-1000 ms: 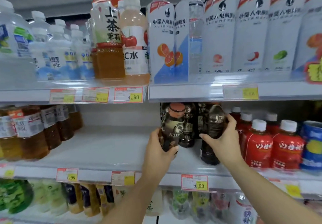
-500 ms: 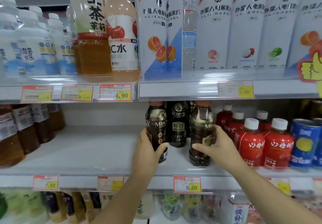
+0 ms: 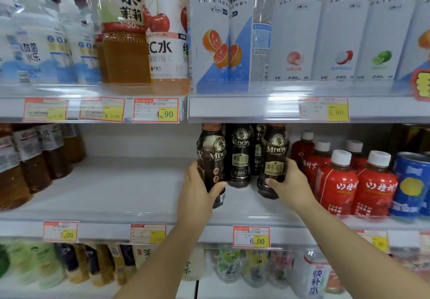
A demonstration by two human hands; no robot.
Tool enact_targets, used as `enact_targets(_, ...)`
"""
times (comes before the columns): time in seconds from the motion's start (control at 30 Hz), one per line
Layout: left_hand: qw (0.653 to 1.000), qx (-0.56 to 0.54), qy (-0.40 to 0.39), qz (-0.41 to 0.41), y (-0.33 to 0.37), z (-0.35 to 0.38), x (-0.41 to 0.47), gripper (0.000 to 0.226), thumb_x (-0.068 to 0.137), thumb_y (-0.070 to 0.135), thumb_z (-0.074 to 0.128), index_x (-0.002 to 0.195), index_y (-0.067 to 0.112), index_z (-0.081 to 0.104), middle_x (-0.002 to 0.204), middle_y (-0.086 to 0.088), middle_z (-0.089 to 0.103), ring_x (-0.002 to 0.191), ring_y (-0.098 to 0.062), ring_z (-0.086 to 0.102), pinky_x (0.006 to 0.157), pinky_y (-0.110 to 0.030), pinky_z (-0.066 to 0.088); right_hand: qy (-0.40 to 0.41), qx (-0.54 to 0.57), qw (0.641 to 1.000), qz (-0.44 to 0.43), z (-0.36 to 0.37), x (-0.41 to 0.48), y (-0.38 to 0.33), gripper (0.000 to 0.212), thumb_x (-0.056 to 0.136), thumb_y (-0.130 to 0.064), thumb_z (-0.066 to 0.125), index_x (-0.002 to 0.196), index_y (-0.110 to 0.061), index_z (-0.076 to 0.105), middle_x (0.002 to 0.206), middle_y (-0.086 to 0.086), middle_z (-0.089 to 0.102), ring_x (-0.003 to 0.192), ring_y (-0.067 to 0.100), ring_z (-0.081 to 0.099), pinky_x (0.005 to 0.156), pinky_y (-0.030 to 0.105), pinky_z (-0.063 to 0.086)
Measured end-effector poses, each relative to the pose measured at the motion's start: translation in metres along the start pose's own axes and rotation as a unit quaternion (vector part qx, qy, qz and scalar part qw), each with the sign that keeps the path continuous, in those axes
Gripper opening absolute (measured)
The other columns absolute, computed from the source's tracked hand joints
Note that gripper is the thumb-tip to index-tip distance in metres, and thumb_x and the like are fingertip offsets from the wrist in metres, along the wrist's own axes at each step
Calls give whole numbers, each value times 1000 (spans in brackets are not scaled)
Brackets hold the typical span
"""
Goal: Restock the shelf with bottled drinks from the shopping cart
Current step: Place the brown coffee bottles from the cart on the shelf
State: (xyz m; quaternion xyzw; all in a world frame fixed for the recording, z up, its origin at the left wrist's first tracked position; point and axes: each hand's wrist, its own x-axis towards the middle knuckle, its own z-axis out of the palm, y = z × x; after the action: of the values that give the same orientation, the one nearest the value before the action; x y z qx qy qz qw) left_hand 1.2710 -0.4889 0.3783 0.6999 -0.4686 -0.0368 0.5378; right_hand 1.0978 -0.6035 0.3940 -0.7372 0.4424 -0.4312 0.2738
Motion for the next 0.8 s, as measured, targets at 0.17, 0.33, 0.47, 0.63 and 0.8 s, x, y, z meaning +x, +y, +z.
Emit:
enact_targets(0.17,1000,2,1,1,-2,1,2,64,81,35,70,132,17,36,123,-1,53,108,-21,56,89,-44,49,-37,-37,999,11,6,25,2,54,81,-5,68,128,-4,41,125,16,54,117,29,50,94,32,40)
enact_targets(0.33,996,-54,-70,3,-9,-10,9,62,81,23,71,130,26,33,122,6,50,105,-8,53,88,-25,43,-36,-78,996,-5,11,36,0,52,79,-8,71,123,1,44,123,21,50,118,34,47,100,41,39)
enact_targets(0.47,992,-67,-110,8,-15,-21,9,61,82,13,69,125,36,31,104,29,49,94,13,56,87,-21,48,-36,-26,999,-25,1,26,-4,59,78,-14,73,127,-1,43,126,15,53,119,29,50,100,42,41)
enact_targets(0.63,991,-83,-96,33,0,-5,-4,64,76,23,76,122,41,35,111,26,51,96,16,53,78,-11,47,-86,100,989,-63,-11,-22,-15,51,81,-27,69,125,-31,44,116,-10,57,103,4,56,81,17,43)
enact_targets(0.8,987,-35,-116,109,24,26,-21,78,74,31,77,138,30,32,127,13,40,107,-3,51,89,-24,49,-117,139,982,-42,-2,-35,-25,52,75,-32,74,120,-26,50,111,-10,62,94,-4,61,79,17,50)
